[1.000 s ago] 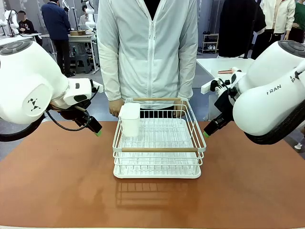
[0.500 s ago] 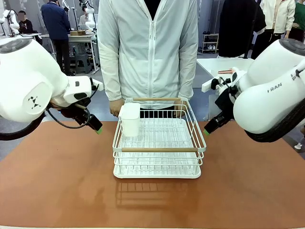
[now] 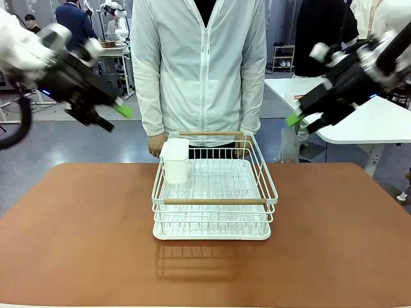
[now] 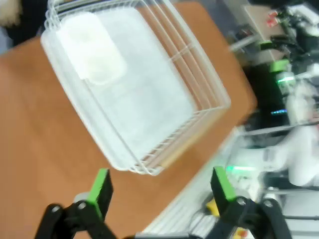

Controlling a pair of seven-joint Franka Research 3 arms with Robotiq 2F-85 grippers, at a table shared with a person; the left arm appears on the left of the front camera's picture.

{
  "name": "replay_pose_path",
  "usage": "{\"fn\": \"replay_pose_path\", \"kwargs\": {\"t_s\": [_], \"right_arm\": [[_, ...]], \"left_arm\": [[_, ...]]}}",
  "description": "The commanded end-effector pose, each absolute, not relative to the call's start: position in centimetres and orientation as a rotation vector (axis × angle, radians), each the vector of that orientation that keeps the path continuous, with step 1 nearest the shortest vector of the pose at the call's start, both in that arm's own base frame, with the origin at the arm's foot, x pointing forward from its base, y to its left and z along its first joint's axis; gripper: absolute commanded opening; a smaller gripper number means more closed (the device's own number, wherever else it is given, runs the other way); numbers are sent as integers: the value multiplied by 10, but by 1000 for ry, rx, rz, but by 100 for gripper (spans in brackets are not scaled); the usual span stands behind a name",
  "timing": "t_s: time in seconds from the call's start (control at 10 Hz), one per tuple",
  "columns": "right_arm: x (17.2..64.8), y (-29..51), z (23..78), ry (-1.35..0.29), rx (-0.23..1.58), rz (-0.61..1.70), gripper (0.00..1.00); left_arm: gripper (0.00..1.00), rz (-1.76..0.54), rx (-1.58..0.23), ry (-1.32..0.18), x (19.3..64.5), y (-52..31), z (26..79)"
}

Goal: Clean the table.
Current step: Pick up the Lint Roller when the human hands it over.

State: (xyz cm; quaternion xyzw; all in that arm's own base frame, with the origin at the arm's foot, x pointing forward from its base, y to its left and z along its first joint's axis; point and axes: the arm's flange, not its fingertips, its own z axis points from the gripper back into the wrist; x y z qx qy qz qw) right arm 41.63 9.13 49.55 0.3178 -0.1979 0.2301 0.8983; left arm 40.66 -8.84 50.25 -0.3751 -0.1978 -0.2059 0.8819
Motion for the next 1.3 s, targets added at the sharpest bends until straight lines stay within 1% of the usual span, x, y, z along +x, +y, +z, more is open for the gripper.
{"fn": "replay_pose_path", "kwargs": {"t_s": [0.0, 0.1, 0.2, 0.3, 0.5, 0.6, 0.7, 0.8, 0.9, 1.2], "right_arm": [[440, 40, 495, -234, 863, 236, 100], [444, 15, 498, -197, 971, 191, 100], [448, -14, 499, -113, 1080, 140, 100], [449, -41, 499, -75, 1132, 82, 100], [448, -105, 497, -111, 1159, -35, 100], [443, -140, 493, -107, 1175, -73, 100], [442, -168, 485, -116, 1181, -109, 100], [442, -189, 475, -105, 1198, -124, 100], [439, -202, 472, -111, 1199, -142, 100], [433, -230, 468, -126, 1215, -164, 100]], "left_arm": [[100, -183, -1075, -267, 424, -14, 493], [100, -151, -1174, -241, 420, 12, 493], [100, -83, -1255, -230, 415, 37, 495], [100, 23, -1217, -200, 412, 59, 494], [100, 69, -1276, -244, 399, 112, 495], [100, 96, -1285, -224, 389, 139, 498], [100, 189, -1298, -142, 384, 155, 498], [100, 178, -1359, -164, 383, 175, 493], [100, 197, -1376, -178, 379, 195, 489], [100, 172, -1378, -142, 369, 242, 476]]}}
